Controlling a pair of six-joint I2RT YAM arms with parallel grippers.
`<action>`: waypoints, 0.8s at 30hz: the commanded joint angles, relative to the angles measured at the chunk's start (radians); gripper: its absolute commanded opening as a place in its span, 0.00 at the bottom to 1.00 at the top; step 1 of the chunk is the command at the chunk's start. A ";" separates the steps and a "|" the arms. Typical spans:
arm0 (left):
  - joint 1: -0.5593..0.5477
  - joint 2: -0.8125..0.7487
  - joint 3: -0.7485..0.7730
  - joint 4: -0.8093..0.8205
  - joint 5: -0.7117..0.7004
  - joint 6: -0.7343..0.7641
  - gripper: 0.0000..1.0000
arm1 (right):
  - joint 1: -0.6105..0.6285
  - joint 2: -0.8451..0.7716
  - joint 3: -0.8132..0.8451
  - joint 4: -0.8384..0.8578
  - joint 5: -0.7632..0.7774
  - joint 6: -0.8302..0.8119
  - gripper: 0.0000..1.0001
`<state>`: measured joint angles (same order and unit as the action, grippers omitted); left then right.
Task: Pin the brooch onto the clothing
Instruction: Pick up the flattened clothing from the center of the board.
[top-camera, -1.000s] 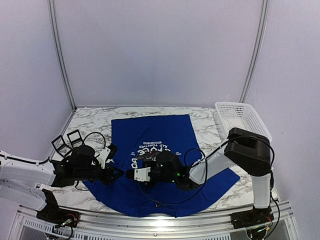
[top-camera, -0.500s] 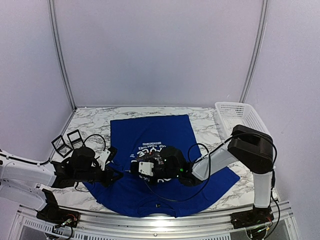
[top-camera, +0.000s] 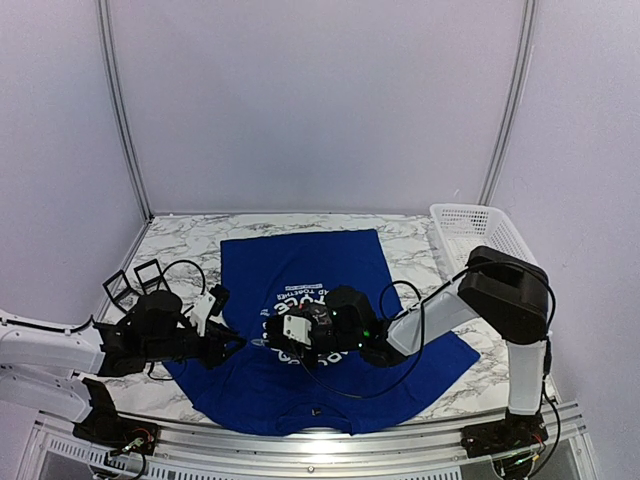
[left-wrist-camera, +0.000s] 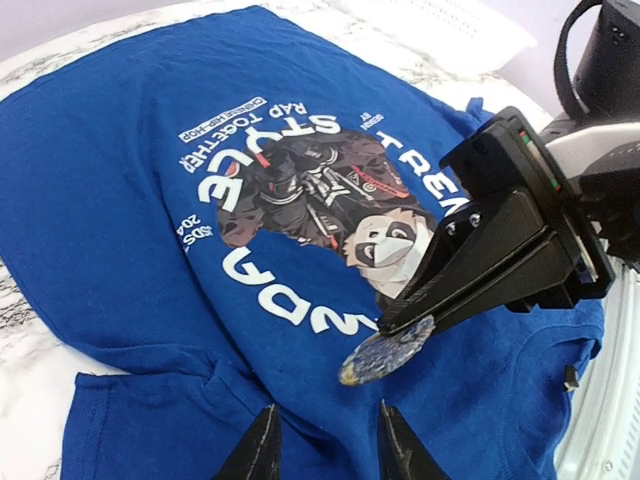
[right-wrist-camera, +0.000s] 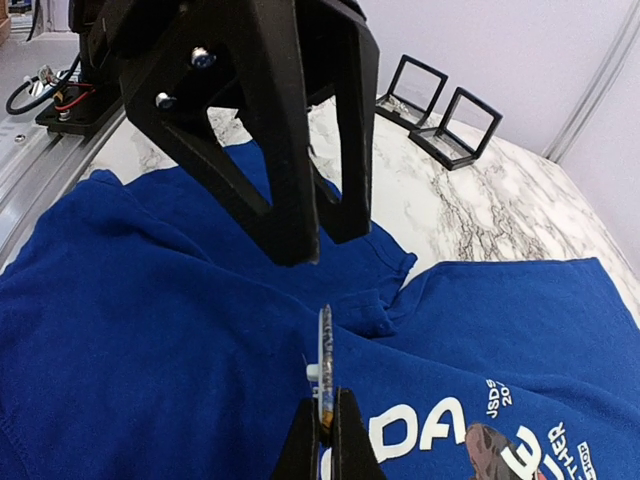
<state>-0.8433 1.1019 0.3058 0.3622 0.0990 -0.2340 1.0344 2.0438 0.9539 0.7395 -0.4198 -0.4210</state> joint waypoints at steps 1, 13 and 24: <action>0.004 0.044 0.011 -0.031 -0.023 0.035 0.34 | -0.007 -0.029 0.005 0.011 0.051 0.001 0.00; -0.118 0.059 0.070 -0.098 -0.171 0.229 0.54 | -0.007 0.007 0.019 -0.008 0.094 -0.110 0.00; -0.118 0.248 0.132 -0.106 -0.220 0.255 0.35 | 0.002 0.043 0.039 -0.008 0.077 -0.146 0.00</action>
<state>-0.9577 1.3594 0.4145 0.2790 -0.0799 0.0093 1.0336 2.0651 0.9661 0.7380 -0.3386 -0.5365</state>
